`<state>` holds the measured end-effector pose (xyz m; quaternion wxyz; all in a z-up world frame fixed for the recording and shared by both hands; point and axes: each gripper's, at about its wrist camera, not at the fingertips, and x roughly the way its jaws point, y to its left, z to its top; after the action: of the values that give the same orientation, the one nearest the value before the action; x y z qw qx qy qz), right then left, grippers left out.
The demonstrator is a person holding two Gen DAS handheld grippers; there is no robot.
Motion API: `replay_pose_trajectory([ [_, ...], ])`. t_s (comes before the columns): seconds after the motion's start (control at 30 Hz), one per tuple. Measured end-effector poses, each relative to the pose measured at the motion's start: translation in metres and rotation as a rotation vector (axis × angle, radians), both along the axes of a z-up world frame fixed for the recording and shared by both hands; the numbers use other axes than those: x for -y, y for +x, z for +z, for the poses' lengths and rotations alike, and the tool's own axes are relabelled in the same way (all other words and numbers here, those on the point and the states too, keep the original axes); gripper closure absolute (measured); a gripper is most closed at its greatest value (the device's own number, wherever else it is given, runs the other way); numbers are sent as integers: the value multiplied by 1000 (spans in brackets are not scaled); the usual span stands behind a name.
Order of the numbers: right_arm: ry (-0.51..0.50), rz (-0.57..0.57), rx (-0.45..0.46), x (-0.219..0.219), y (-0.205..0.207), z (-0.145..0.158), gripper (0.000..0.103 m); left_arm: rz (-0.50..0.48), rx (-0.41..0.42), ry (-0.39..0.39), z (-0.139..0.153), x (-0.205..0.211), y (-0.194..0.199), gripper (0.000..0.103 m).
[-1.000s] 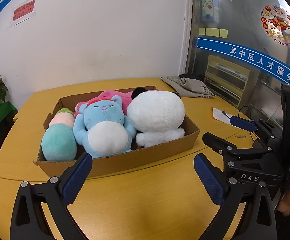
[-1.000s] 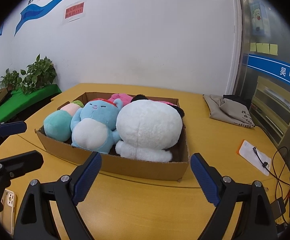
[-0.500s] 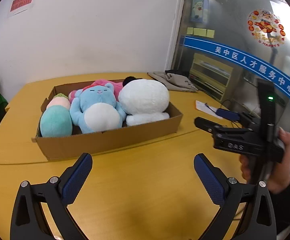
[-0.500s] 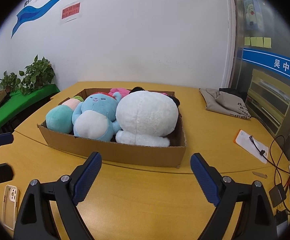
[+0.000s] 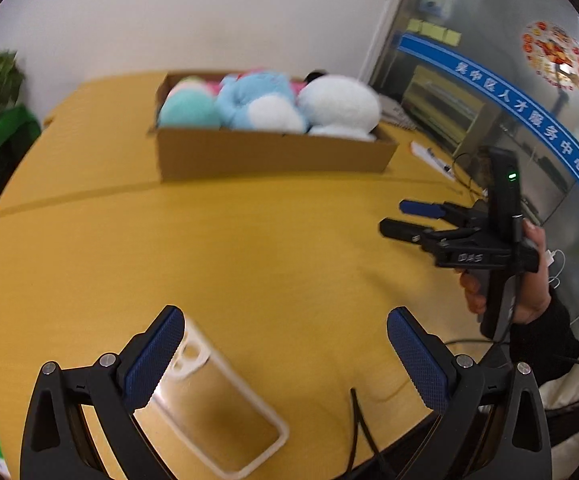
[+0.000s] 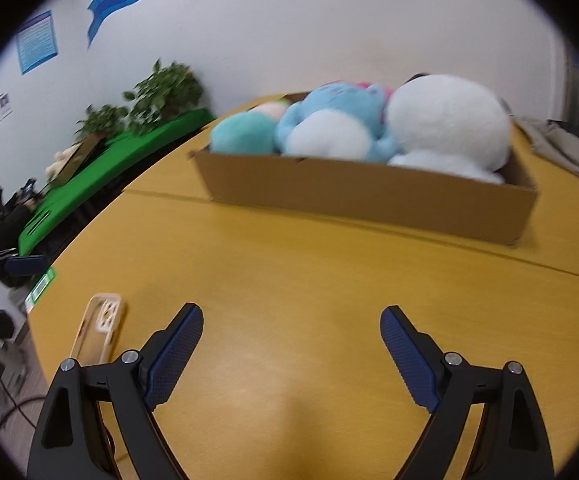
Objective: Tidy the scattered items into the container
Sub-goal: 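Withdraw both tools and move toward the white phone case on the table, then close the left tool on the phone case rim while the right tool grips it too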
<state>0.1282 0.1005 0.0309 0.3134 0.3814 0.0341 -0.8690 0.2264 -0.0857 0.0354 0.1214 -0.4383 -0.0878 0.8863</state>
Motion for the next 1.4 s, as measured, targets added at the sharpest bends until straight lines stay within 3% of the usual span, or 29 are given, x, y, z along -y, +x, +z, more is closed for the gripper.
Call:
replay_pose_trajectory([
  [0.07,-5,68,19,15,7,-5,13,55,81,0,-22,14,1,4],
  [0.1,-4,103,25,23,11,-8,13,73,110,7,-31,20,2,10],
  [0.17,8,159,27,37,20,-11,13,102,171,34,-50,30,1,34],
  [0.23,30,198,27,49,27,-14,13,122,225,45,-67,34,-1,67],
  [0.3,43,223,34,57,33,-17,13,138,243,33,-75,32,-2,82],
  [0.43,67,251,55,62,40,-24,13,106,243,45,-79,15,-9,94],
  [0.67,70,221,100,44,37,-35,13,55,215,89,-81,-39,-68,95],
  [0.77,68,167,85,22,31,-30,13,12,207,56,-78,-69,-104,95],
  [0.87,66,95,61,-8,25,-22,13,-38,176,100,-66,-91,-122,94],
  [0.9,69,72,51,-19,23,-20,13,-47,158,116,-61,-94,-123,90],
  [0.97,85,36,32,-41,19,-15,13,-47,113,139,-46,-94,-116,72],
  [1.0,102,18,21,-50,16,-12,13,-44,100,147,-42,-93,-113,53],
  [1.03,120,3,7,-57,12,-9,13,-36,91,153,-38,-90,-107,40],
  [1.07,134,0,-7,-59,7,-5,13,-21,90,152,-35,-86,-100,38],
  [1.23,178,142,-53,-25,-30,7,13,111,181,134,-50,-66,-79,39],
  [1.4,252,283,-9,37,-64,-23,14,255,256,178,-70,-49,-61,46],
])
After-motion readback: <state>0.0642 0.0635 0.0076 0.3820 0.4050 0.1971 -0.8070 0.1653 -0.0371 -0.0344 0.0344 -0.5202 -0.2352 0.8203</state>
